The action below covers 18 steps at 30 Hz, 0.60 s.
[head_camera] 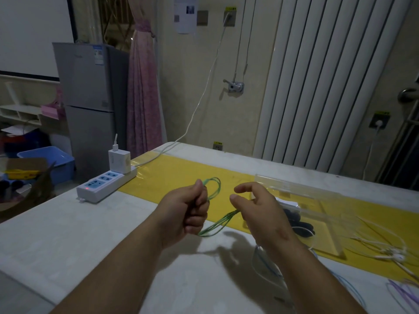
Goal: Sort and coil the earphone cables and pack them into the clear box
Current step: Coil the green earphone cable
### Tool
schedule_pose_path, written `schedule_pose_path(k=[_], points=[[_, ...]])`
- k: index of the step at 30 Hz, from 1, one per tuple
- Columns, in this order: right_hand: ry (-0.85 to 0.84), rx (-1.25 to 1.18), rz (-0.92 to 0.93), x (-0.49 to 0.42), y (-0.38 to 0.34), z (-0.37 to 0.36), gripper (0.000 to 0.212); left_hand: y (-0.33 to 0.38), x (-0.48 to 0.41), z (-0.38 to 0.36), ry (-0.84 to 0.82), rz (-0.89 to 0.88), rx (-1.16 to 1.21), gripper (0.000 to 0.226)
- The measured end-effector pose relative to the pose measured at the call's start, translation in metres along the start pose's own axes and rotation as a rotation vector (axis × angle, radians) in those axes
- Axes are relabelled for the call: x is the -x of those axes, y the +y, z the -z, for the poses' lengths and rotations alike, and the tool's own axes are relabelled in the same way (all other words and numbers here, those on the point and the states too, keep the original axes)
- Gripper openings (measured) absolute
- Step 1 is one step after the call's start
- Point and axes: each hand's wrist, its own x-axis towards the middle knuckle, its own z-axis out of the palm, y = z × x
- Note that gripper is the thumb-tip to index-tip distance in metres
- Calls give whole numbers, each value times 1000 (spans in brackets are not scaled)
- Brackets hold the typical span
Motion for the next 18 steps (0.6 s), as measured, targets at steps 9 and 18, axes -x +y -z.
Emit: schedule_pose_path(k=[9, 18], points=[[-90, -29, -1, -1, -3, -2, 15, -3, 5, -6, -81, 75, -204, 42], [-41, -243, -133, -2, -7, -1, 16, -6, 3, -11, -64, -93, -299, 22]])
